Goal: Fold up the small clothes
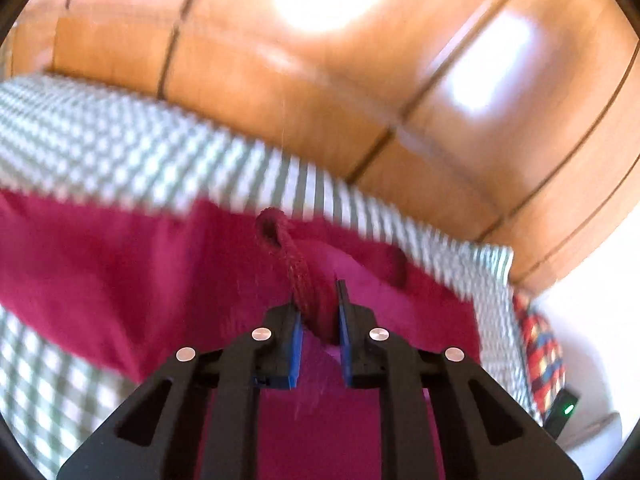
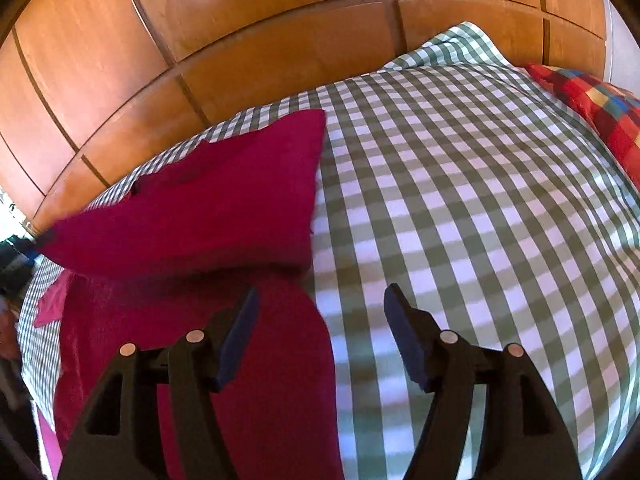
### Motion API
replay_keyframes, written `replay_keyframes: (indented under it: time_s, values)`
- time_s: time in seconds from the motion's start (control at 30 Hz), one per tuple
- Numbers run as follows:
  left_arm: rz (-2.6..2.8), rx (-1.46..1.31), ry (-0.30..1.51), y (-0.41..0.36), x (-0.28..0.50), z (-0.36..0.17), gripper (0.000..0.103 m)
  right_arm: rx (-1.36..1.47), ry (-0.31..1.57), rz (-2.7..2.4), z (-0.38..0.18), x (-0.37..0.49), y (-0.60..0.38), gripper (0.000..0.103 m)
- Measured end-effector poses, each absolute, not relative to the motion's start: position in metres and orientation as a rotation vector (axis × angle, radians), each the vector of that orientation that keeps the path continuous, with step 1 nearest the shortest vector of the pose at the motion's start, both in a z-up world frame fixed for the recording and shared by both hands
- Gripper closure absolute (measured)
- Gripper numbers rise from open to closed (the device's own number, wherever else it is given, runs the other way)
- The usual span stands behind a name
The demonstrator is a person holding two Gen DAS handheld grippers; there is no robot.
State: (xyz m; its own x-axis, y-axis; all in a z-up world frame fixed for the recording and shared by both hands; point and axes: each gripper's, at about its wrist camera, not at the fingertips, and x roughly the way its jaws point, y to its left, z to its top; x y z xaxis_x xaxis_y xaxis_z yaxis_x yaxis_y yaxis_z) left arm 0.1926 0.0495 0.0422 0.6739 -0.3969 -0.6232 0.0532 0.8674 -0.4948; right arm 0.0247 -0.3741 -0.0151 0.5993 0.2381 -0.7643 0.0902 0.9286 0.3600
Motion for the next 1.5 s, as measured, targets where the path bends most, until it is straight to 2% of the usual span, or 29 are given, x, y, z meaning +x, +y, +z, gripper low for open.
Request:
replay_keyframes:
  time_s: [0.1,0.2,0.37,0.43,0.57,0.7,0.9,1.07,1.1,1.13,1.2,1.37,1.5]
  values:
    - [-0.252,-0.424,0.779,0.054,0.197,0.053,0.089,0.399,0.915,0.075,-0.014,0.038,-0.371,0.037]
    - [-0.193,-0.344,0.811,0.052,0.201,0.038,0.089,0.394,0.896,0.012,-0.015,0.048,-0.370,0.037]
    - [-0.085,-0.315,1.016,0.064,0.218,-0.033,0.087,0.348,0.940,-0.025,-0.035,0.049,-0.364,0.034]
    - [-0.089,-0.290,1.034,0.064,0.215,-0.055,0.087,0.334,0.930,-0.026,-0.036,0.046,-0.362,0.034]
    - [-0.089,-0.227,0.997,0.059,0.203,-0.055,0.084,0.327,0.934,-0.021,-0.037,0.046,-0.363,0.031]
    - [-0.101,-0.323,0.986,0.076,0.189,-0.043,0.080,0.288,0.960,-0.076,-0.031,0.035,-0.363,0.020]
    - [-0.037,-0.381,0.905,0.118,0.154,-0.025,0.080,0.191,0.874,-0.104,0.008,0.006,-0.357,0.020]
    - [0.041,-0.440,0.871,0.161,0.118,-0.024,0.080,0.141,0.786,0.053,0.044,0.021,-0.310,0.019]
    - [0.057,-0.457,0.869,0.171,0.111,-0.026,0.073,0.113,0.780,0.084,0.044,0.027,-0.297,0.018]
    - [0.074,-0.481,0.865,0.182,0.104,-0.028,0.057,0.093,0.782,0.099,0.041,0.032,-0.287,0.018]
    - [0.152,-0.573,0.825,0.218,0.082,-0.034,0.040,0.051,0.824,0.101,0.025,0.047,-0.267,0.018]
    - [0.313,-0.783,0.760,0.300,0.047,-0.046,0.039,0.010,0.899,0.074,-0.021,0.052,-0.251,0.017]
    - [0.399,-0.875,0.698,0.351,0.037,-0.049,0.039,0.035,0.906,0.087,-0.023,0.054,-0.257,0.014]
